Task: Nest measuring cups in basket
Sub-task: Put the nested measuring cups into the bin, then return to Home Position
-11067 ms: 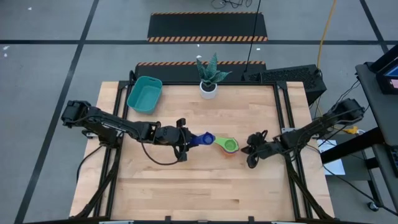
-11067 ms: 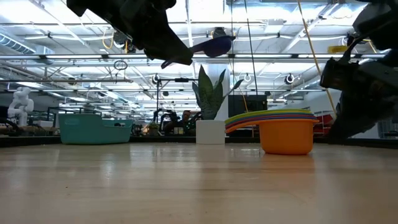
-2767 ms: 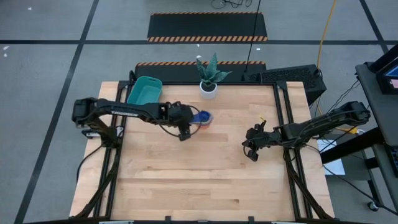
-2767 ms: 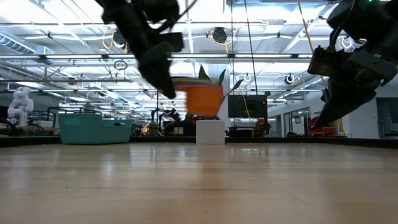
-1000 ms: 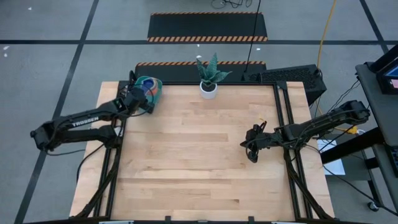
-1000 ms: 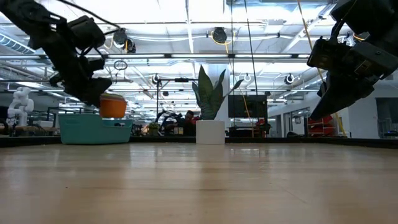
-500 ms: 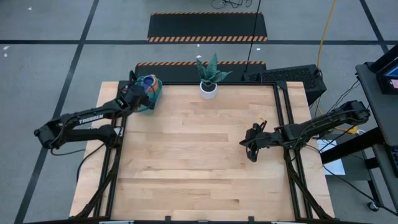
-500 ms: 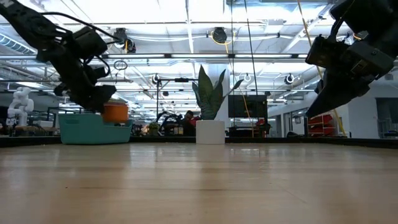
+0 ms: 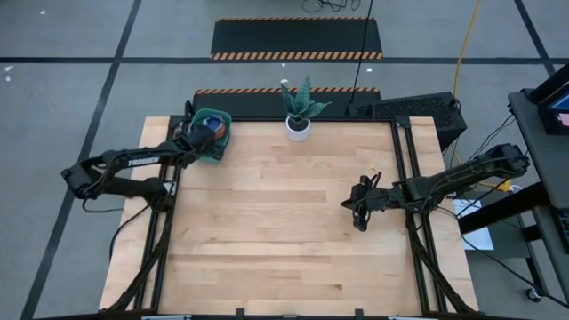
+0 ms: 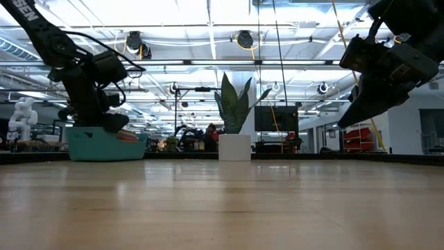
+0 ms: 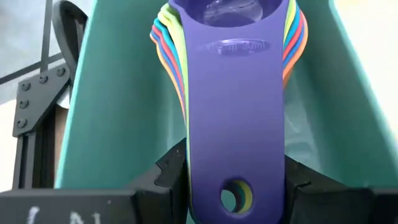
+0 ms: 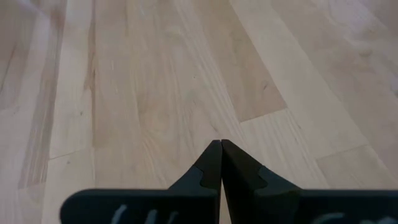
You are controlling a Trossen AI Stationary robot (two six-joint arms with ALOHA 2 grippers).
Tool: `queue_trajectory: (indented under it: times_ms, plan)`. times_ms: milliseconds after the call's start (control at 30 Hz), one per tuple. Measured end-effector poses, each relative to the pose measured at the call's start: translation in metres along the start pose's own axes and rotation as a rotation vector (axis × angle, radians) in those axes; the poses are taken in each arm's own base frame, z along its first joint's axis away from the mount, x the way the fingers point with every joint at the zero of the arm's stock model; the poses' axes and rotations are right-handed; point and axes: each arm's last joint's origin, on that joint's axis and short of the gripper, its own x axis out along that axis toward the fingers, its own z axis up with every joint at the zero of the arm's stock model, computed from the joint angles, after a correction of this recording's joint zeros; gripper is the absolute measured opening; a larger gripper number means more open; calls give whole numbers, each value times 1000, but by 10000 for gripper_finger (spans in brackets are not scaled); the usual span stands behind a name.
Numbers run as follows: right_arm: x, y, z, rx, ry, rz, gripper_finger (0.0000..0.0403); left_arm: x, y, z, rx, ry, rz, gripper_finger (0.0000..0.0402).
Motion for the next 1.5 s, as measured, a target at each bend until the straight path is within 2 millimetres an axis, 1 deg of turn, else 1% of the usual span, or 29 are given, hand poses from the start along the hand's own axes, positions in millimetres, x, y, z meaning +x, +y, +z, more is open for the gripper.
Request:
queue_trajectory:
  times_ms: [433,800,1067,1267,1500]
  plan:
    - [0,0,0,-1,2,0,0,3,1,-1,-17,21,-17,143]
    - [0,0,0,-1,2,1,0,3,1,-1,-42,25,-16,220]
    - [0,0,0,-1,3,3,0,1,1,0,-33,15,-20,248]
    - [0,0,0,-1,3,3,0,-11,1,5,-36,-48,-52,250]
    - [0,0,0,1,-1,4,0,-40,2,10,-31,-169,-130,250]
